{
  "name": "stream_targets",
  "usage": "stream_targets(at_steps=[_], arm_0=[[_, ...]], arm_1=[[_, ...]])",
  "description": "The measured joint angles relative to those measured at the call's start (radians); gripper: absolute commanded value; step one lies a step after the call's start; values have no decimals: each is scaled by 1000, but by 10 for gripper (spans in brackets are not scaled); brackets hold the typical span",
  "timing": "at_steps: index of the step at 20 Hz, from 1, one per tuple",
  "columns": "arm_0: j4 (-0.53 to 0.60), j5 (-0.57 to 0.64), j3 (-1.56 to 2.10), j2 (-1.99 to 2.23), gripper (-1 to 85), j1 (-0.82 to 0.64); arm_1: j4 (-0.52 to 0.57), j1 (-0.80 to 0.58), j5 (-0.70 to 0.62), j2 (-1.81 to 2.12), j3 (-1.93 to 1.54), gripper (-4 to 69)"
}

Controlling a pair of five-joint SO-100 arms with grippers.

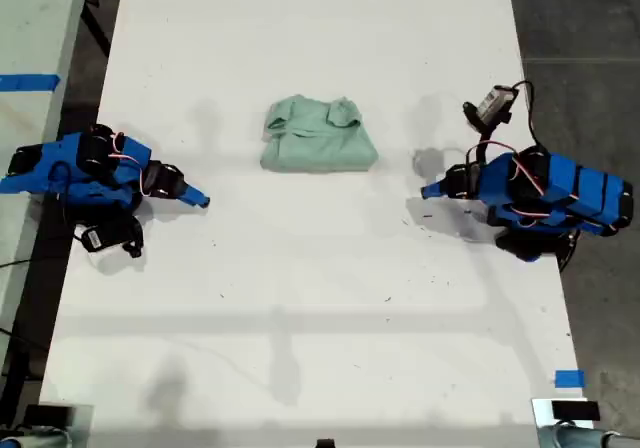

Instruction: Fold tshirt

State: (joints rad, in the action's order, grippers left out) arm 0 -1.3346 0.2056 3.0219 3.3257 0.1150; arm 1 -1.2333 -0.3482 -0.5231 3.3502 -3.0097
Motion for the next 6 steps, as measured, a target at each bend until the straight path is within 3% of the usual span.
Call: stream_targets(at_steps=[6], arm_0=[[0,0,0,0,70,74]], arm_1=[[0,0,-14,0,0,3]])
